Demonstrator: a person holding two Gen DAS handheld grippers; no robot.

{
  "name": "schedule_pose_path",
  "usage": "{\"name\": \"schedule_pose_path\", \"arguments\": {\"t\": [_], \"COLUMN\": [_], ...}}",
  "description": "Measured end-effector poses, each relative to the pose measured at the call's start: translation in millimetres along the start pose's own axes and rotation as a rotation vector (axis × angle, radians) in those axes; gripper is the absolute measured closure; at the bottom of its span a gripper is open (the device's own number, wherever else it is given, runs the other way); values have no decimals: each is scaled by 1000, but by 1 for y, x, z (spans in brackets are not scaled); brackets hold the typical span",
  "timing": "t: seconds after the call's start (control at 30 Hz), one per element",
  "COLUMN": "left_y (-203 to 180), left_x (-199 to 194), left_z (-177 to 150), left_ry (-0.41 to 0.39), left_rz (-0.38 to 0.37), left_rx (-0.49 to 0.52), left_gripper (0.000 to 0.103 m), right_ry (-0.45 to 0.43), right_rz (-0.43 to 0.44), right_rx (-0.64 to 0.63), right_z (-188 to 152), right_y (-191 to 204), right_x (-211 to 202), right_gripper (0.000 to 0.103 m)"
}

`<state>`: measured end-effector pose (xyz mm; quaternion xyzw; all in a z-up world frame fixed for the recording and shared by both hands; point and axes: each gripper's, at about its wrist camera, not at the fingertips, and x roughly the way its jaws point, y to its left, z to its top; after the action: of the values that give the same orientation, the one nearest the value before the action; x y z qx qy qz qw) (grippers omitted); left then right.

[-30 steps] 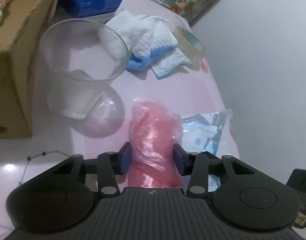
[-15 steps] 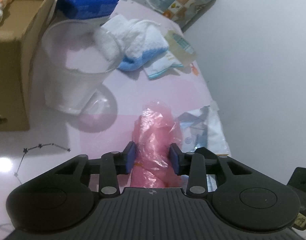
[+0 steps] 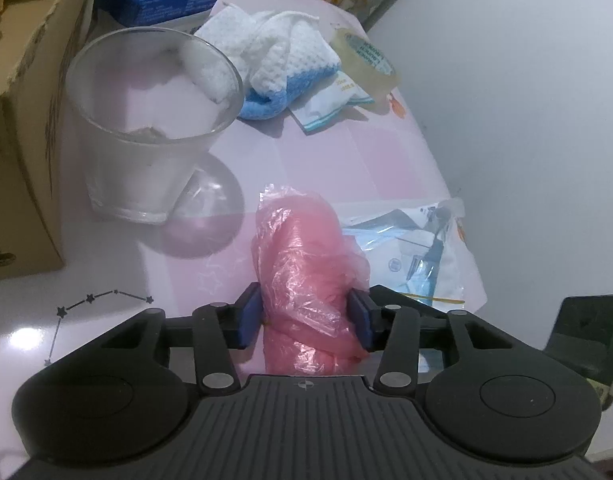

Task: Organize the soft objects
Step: 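Carry the pink bag and blue packet together toward the cardboard box, then lower pink bag and blue packet into the box and open both tools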

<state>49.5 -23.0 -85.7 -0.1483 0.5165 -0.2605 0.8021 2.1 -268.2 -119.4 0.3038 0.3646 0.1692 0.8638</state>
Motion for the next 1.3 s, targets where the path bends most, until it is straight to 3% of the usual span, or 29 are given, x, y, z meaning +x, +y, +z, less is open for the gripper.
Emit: {"name": "schedule_pose_path", "arguments": {"t": [0.23,0.53,0.83,1.1,1.17,1.3], "left_y": [8,-19,-33,6,22,74], "left_x": [-1,-44,-128,-199,-203,-187], "left_z": [-5,-8,10,78,98,144], "left_ry": [-45,-146,-370,-529,-534,-469], "left_rz": [-39,-94,-66,78,119,160], "left_rx": [-57,-39,-33,-154,-175,-283], "left_gripper": [61,61,61,61,61,61], "right_ry": [21,-68,-116,5,63,190], "right_rz": [71,69,188,297,285,216], "right_rx": [55,-23,-198,-332,-339,-337], "right_z": [1,11,61,131,147,169], "right_y": [-5,28,107,204,224,244], "right_x": [2,-40,-52,29,62,134], "right_gripper": [65,65,65,65,65,65]}}
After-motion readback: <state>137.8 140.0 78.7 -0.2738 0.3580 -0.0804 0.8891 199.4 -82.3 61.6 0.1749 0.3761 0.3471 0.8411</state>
